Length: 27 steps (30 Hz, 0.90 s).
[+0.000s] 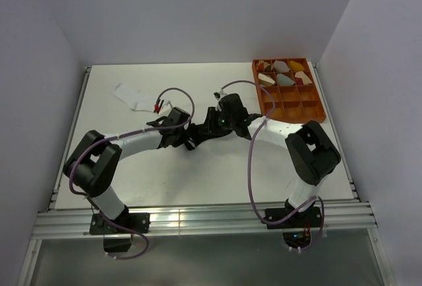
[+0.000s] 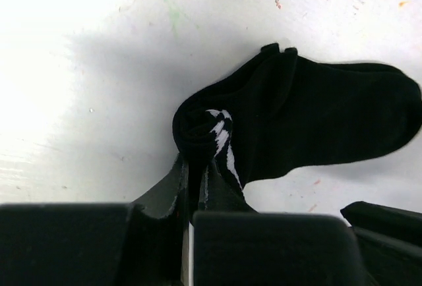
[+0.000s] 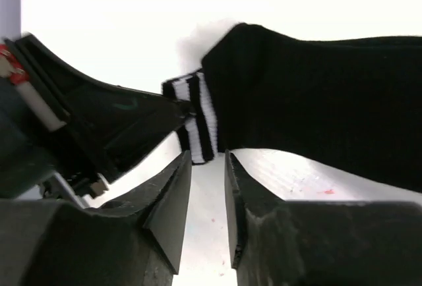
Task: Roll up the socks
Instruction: Roll the sock at the center of the board.
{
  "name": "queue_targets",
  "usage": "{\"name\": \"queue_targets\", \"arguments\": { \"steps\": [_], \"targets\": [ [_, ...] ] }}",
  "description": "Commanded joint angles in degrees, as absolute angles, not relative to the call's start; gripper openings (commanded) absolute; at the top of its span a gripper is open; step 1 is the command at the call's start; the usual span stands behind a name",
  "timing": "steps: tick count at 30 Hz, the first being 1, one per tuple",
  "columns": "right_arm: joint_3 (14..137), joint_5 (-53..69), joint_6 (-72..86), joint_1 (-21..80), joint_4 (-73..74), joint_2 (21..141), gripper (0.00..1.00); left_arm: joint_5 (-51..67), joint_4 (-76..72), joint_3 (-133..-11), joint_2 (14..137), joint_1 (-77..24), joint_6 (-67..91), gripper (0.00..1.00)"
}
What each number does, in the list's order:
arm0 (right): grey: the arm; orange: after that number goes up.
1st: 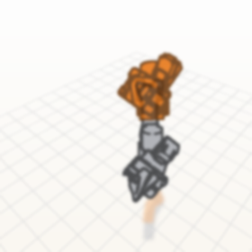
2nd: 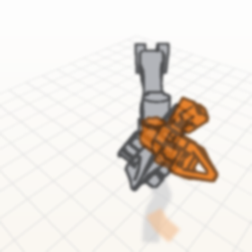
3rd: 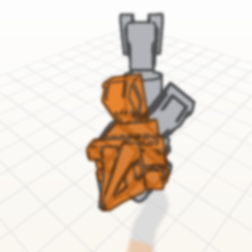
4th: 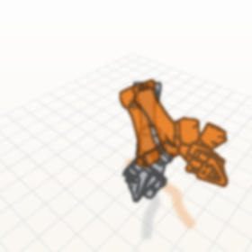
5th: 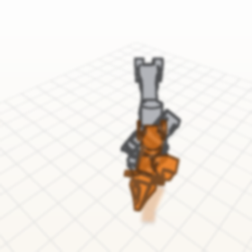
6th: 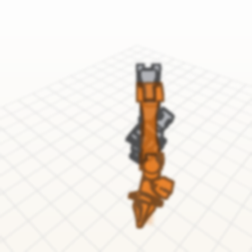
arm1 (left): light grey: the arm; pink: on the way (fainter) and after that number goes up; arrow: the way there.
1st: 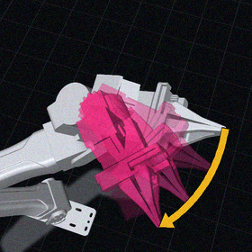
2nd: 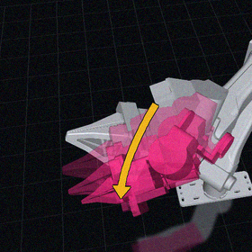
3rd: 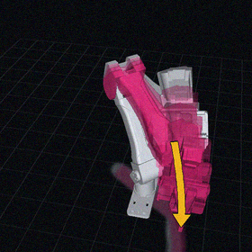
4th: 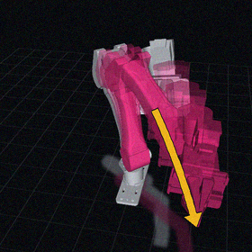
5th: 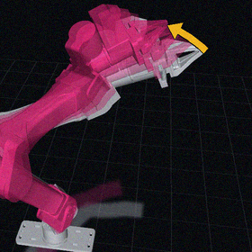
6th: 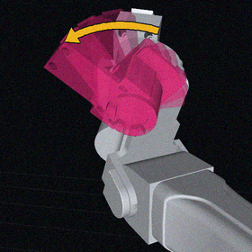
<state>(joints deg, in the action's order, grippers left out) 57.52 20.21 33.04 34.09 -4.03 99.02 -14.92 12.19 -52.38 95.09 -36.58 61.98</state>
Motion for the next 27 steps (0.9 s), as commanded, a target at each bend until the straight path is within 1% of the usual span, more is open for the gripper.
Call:
{"name": "queue_targets", "arguments": {
  "steps": [1, 3, 8, 16, 24, 27],
  "targets": [
    [55.2, 17.3, 32.8, 33.9, -7.5, 98.8, 0.34, -19.1, 23.6, -57.4, 98.1, -36.7, 55.7, 0.00],
    [53.5, 17.6, 34.0, 34.1, -10.3, 99.1, 0.30, -19.5, 25.5, -59.3, 99.1, -36.8, 54.7, 0.00],
    [50.8, 19.0, 36.7, 35.1, -18.9, 100.2, 0.28, -19.2, 28.7, -62.7, 102.2, -36.9, 52.9, 0.00],
    [45.9, 21.0, 40.1, 36.4, -34.7, 101.9, 0.34, -18.9, 33.7, -67.9, 105.7, -37.3, 51.0, 0.00],
    [46.5, 24.4, 39.6, 38.2, -39.9, 105.5, 0.34, -18.9, 37.1, -72.4, 108.5, -37.2, 49.7, 0.00],
    [47.0, 24.3, 39.3, 38.8, -39.5, 106.6, 0.31, -18.7, 37.5, -73.2, 109.4, -37.3, 49.8, 0.00]
  ]
}}
